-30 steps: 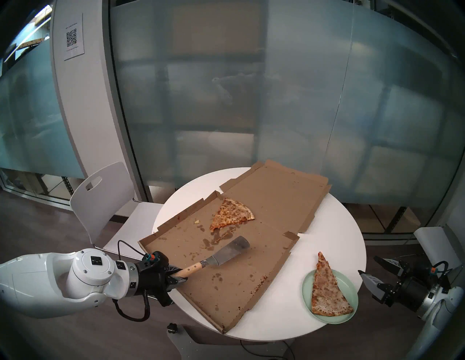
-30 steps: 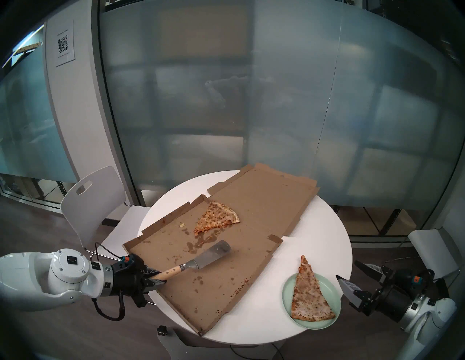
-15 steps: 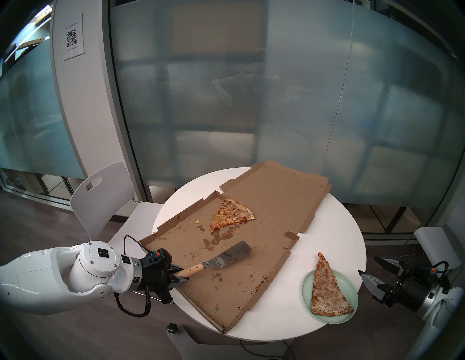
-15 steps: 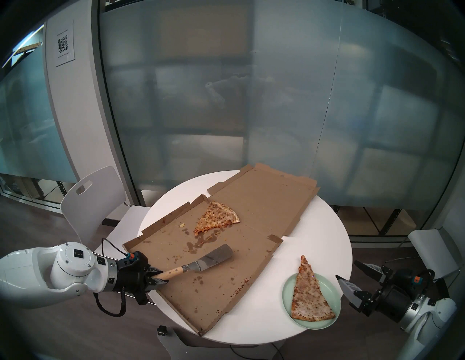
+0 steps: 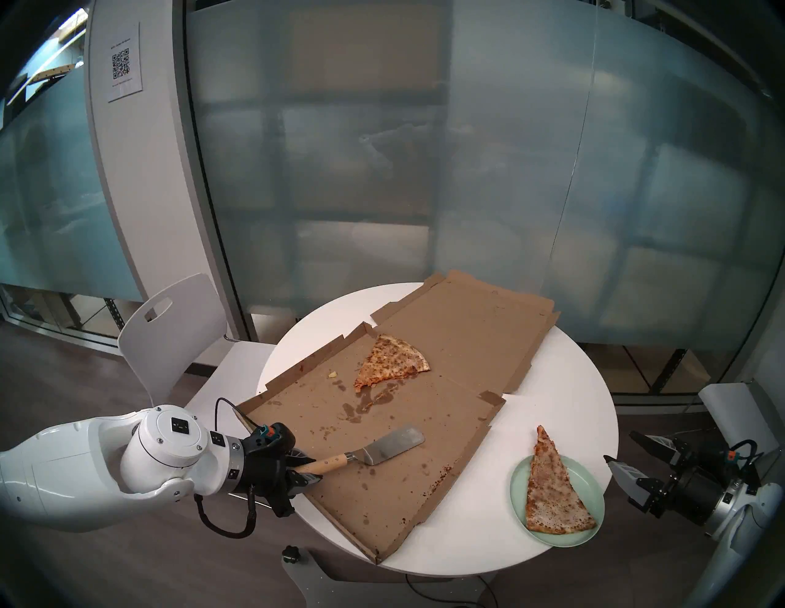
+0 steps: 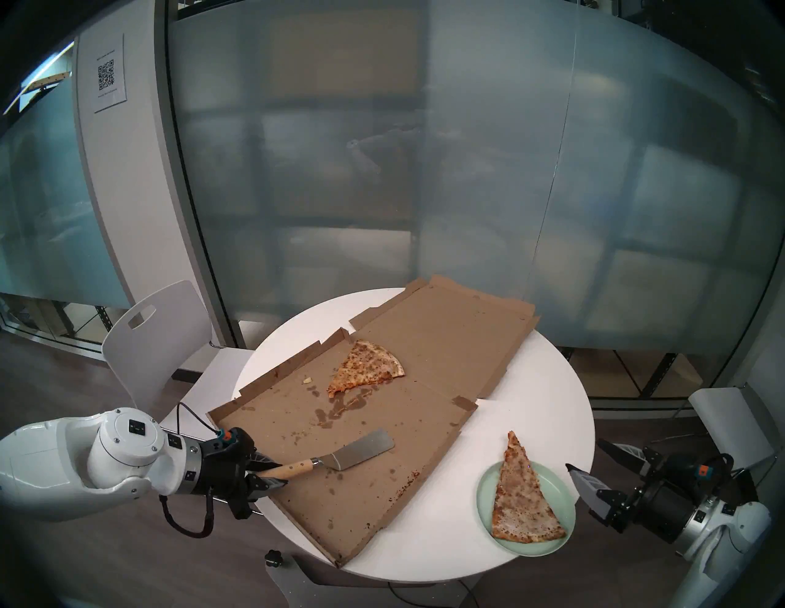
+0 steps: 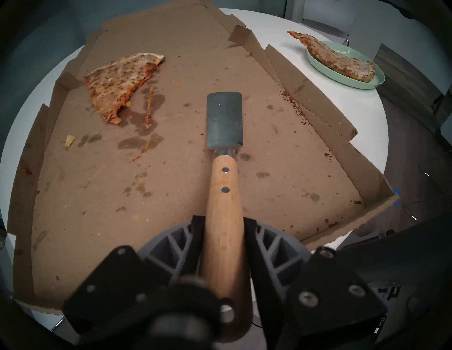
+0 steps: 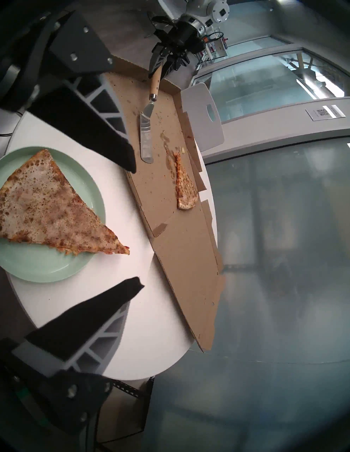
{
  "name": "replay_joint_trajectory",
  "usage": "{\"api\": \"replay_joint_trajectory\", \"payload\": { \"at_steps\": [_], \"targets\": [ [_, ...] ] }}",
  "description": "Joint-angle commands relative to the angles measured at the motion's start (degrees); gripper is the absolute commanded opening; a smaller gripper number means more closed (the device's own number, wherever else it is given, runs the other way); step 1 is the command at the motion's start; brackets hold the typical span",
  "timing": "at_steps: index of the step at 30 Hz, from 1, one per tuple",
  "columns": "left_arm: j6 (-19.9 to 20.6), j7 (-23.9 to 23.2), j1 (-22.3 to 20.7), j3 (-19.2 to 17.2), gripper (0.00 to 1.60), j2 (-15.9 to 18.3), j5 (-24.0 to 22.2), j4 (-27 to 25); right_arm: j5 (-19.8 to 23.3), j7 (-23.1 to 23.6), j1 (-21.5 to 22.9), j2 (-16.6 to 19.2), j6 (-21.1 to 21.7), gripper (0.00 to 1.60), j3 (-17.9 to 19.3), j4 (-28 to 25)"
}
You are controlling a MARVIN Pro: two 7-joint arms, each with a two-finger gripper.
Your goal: Put pizza slice onto the plate
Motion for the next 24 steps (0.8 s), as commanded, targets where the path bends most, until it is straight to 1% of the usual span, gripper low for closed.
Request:
{"api": "replay_joint_trajectory", "payload": {
  "at_steps": [1,3,4,5,7,8,9,10,11,12,14,15,16,17,19,20,22,24],
  "targets": [
    [-0.67,-1.16,-0.34,-0.43,1.14,0.18,-0.57,0.01,0.79,0.54,0.37,0.26,0.31,1.60,0.00,-0.52],
    [-1.13,-1.42,-0.20,-0.58,1.33,0.43,-0.85,0.04,0.74,0.49,0.40,0.30,0.35,1.60,-0.04,-0.51],
    [-1.28,-2.13,-0.30,-0.63,1.36,0.72,-0.98,0.03,0.72,0.47,0.41,0.33,0.38,1.60,-0.08,-0.48],
    [-1.35,-2.06,-0.21,-0.74,1.39,0.99,-1.18,-0.15,0.69,0.44,0.43,0.35,0.36,1.60,-0.12,-0.46],
    [-1.85,-2.11,0.05,-1.14,1.40,1.74,-1.95,-0.53,0.64,0.42,0.45,0.41,0.39,1.60,-0.22,-0.41],
    [-2.37,-1.81,0.30,-1.43,1.44,2.26,-2.38,-0.78,0.62,0.40,0.46,0.43,0.40,1.60,-0.30,-0.40],
    [-2.48,-1.88,0.32,-1.65,1.57,2.75,-2.79,-0.99,0.59,0.36,0.47,0.43,0.41,1.60,-0.38,-0.39],
    [-3.16,-2.29,0.46,-1.99,1.60,3.69,-3.31,-1.44,0.57,0.31,0.50,0.41,0.40,1.60,-0.48,-0.38],
    [-3.90,-1.26,0.90,-2.39,1.54,4.39,-3.79,-1.95,0.56,0.28,0.51,0.41,0.40,1.60,-0.55,-0.38],
    [-4.49,-0.30,1.19,-3.08,1.53,5.04,-4.21,-2.41,0.56,0.24,0.53,0.40,0.40,1.60,-0.63,-0.37],
    [-5.16,0.66,1.88,-4.99,1.54,5.47,-4.20,-3.08,0.52,0.13,0.58,0.41,0.46,1.60,-0.79,-0.44],
    [-5.09,0.52,1.92,-5.76,1.60,5.65,-4.36,-3.33,0.50,0.07,0.61,0.40,0.51,1.60,-0.86,-0.50],
    [-5.26,0.51,2.13,-6.74,1.60,5.87,-4.22,-3.76,0.49,0.02,0.62,0.41,0.58,1.60,-0.93,-0.55],
    [-5.56,0.97,2.28,-7.49,1.55,6.03,-4.68,-4.11,0.48,-0.03,0.64,0.42,0.62,1.60,-0.99,-0.59],
    [-5.78,1.46,2.61,-9.13,1.54,6.34,-4.94,-4.93,0.43,-0.13,0.69,0.42,0.70,1.60,-1.18,-0.68],
    [-6.55,2.87,2.72,-9.68,1.54,6.48,-5.06,-5.32,0.41,-0.17,0.73,0.39,0.74,1.60,-1.32,-0.76],
    [-7.52,4.58,3.44,-11.26,1.59,6.79,-5.78,-6.06,0.38,-0.25,0.78,0.37,0.78,1.60,-1.59,-0.82],
    [-8.24,6.42,3.94,-12.45,1.60,7.02,-6.47,-6.51,0.35,-0.30,0.84,0.34,0.78,1.60,-1.91,-0.80]
  ]
}}
